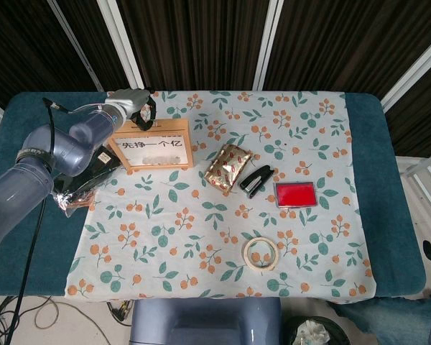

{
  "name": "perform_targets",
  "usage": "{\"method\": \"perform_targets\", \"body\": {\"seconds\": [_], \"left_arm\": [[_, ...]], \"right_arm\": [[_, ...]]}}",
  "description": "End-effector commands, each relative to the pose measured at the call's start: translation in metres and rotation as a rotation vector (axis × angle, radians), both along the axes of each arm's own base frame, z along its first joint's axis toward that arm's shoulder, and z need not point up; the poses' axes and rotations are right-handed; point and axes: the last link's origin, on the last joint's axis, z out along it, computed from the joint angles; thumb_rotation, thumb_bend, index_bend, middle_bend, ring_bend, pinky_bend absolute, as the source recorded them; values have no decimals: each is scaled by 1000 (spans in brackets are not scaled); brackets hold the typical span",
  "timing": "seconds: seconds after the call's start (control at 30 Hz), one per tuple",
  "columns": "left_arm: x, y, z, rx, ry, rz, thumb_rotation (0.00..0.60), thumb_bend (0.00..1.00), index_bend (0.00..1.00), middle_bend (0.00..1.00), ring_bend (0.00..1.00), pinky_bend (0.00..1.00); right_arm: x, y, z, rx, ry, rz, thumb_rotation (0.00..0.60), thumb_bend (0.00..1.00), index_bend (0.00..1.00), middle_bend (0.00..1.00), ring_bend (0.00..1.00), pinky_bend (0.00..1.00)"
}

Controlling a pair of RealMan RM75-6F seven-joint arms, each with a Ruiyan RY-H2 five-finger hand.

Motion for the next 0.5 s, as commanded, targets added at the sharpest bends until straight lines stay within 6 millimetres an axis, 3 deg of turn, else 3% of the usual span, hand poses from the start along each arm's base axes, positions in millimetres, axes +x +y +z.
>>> {"method": "perform_targets", "body": {"seconds": [0.03, 0.5], "left_arm": [[1, 0, 0, 1, -3, -2, 600, 445, 519, 0, 0, 0], [8, -4, 0, -6, -10, -26, 600, 424, 505, 0, 0, 0]], "right_arm": [[0, 0, 1, -2, 1, 0, 600, 300, 0, 0, 0, 0], [0, 0, 1, -5, 1, -4, 600, 300, 0, 0, 0, 0]]}}
